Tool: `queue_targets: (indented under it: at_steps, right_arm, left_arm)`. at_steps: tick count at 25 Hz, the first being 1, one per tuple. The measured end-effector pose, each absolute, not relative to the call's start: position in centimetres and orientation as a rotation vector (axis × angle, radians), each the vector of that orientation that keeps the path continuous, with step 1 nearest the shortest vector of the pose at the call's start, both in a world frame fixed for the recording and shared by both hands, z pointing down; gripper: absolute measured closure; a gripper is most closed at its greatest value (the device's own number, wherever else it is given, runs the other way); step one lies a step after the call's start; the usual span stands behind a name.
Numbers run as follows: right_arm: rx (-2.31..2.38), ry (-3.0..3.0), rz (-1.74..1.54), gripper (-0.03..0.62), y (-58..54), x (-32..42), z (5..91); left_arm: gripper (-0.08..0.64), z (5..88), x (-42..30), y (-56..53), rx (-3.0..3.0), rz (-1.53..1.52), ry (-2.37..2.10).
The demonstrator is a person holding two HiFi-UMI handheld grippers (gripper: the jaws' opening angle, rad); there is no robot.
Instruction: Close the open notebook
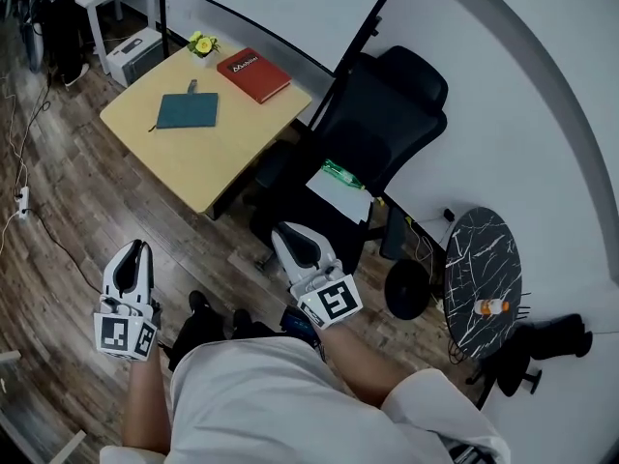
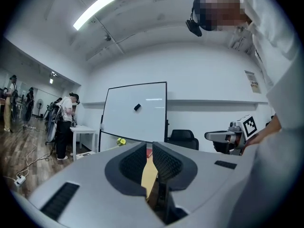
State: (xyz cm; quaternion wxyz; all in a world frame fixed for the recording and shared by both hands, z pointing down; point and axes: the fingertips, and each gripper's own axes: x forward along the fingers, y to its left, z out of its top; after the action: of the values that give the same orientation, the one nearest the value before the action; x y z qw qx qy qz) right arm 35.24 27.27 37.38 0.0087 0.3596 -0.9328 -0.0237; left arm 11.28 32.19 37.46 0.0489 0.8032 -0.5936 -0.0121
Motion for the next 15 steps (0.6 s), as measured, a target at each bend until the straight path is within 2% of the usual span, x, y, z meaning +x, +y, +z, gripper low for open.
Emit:
queue_targets:
  at_steps: [15]
  right_arm:
    - [1.112, -2.934, -0.029, 0.545, 29.5, 39.3, 39.2]
  left_arm:
    - [0.514, 39.1, 15.0, 35.5, 2.378, -0.01, -1.862]
